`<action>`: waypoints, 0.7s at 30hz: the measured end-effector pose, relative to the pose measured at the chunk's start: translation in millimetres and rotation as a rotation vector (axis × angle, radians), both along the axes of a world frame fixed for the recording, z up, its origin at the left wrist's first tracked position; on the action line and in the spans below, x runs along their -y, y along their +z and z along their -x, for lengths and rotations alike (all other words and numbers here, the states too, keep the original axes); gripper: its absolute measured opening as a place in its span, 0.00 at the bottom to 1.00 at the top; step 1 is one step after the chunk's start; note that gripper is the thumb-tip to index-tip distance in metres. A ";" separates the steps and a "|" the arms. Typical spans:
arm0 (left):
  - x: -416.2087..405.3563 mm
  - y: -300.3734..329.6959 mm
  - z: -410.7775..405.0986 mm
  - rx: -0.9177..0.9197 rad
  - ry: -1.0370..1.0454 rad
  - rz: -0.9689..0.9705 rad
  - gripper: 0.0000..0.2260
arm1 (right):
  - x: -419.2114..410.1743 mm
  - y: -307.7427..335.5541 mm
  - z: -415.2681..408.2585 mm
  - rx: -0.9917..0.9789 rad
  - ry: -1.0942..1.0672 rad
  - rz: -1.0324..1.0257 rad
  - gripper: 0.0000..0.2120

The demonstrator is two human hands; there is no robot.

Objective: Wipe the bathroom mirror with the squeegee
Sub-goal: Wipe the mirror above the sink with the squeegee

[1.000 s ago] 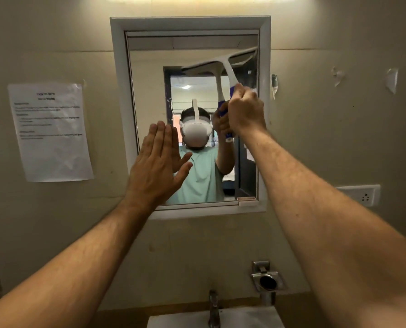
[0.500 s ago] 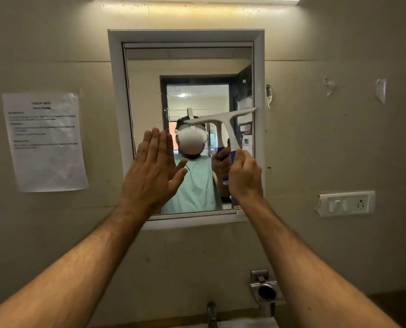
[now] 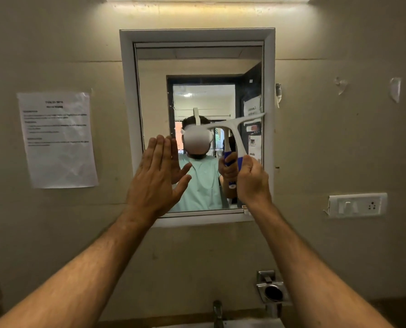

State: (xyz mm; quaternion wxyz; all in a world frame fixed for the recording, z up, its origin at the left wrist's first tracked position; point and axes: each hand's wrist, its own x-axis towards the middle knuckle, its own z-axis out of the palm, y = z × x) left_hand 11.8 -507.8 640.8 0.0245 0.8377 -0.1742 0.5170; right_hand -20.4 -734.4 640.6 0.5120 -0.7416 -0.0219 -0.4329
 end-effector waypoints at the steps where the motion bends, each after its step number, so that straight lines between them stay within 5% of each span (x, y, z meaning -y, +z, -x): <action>1: -2.5 -0.3 0.1 -0.003 0.003 -0.004 0.42 | 0.0 -5.5 0.7 0.004 -0.015 0.000 0.19; 10: -9.2 -2.0 -1.2 -0.018 -0.015 -0.011 0.42 | -1.8 42.5 1.8 0.029 -0.022 -0.016 0.20; 21: -16.9 -16.4 1.3 -0.061 -0.032 0.027 0.42 | 0.4 -32.2 2.6 -0.001 -0.035 0.007 0.21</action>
